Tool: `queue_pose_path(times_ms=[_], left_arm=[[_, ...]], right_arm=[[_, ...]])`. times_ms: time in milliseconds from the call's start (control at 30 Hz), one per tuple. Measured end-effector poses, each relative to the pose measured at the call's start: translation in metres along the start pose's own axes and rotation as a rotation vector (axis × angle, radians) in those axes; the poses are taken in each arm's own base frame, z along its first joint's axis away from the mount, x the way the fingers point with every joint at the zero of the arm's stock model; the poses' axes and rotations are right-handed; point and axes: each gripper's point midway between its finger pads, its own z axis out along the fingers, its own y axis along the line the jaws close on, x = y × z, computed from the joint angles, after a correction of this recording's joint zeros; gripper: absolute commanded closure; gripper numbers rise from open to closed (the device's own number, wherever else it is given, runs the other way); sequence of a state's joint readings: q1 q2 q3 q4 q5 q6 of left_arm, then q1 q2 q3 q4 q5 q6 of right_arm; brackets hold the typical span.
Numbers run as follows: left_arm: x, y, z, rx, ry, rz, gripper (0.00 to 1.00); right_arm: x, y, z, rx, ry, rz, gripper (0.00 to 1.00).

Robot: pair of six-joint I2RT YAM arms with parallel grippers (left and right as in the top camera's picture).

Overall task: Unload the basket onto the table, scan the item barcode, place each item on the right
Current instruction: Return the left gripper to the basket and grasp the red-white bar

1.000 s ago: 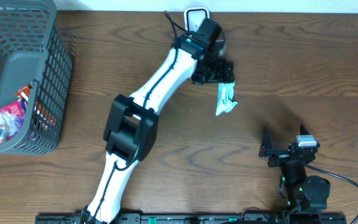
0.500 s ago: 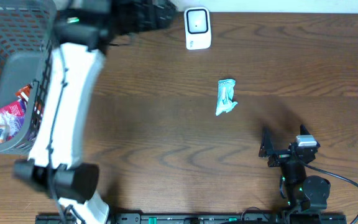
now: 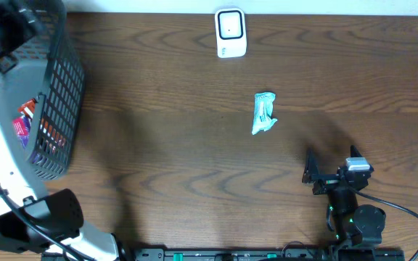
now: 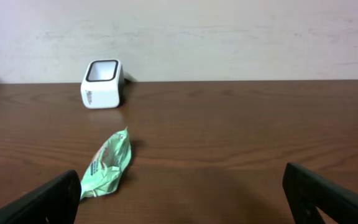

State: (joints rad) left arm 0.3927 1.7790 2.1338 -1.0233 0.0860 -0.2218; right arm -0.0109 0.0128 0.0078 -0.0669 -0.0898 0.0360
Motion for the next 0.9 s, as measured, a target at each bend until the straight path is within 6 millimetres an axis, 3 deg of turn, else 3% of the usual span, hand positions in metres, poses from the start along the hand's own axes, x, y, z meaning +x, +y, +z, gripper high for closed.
queue_pose_path(times_ms=[67, 133, 300, 667, 900], left_arm=[[-0.002, 0.028, 0.003, -0.052, 0.006, -0.036, 0.16], [0.0, 0.047, 0.007, -0.087, 0.017, -0.063, 0.28], [0.028, 0.085, 0.031, -0.158, 0.105, -0.104, 0.28], [0.118, 0.123, 0.106, -0.266, 0.355, -0.114, 0.28], [0.151, 0.139, 0.137, -0.32, 0.467, -0.112, 0.28]], right_arm=[[0.0, 0.0, 0.0, 0.0, 0.0, 0.0, 0.01], [0.0, 0.0, 0.0, 0.0, 0.0, 0.0, 0.01], [0.0, 0.0, 0.0, 0.0, 0.0, 0.0, 0.01], [0.0, 0.0, 0.0, 0.0, 0.0, 0.0, 0.01], [0.0, 0.0, 0.0, 0.0, 0.0, 0.0, 0.01]])
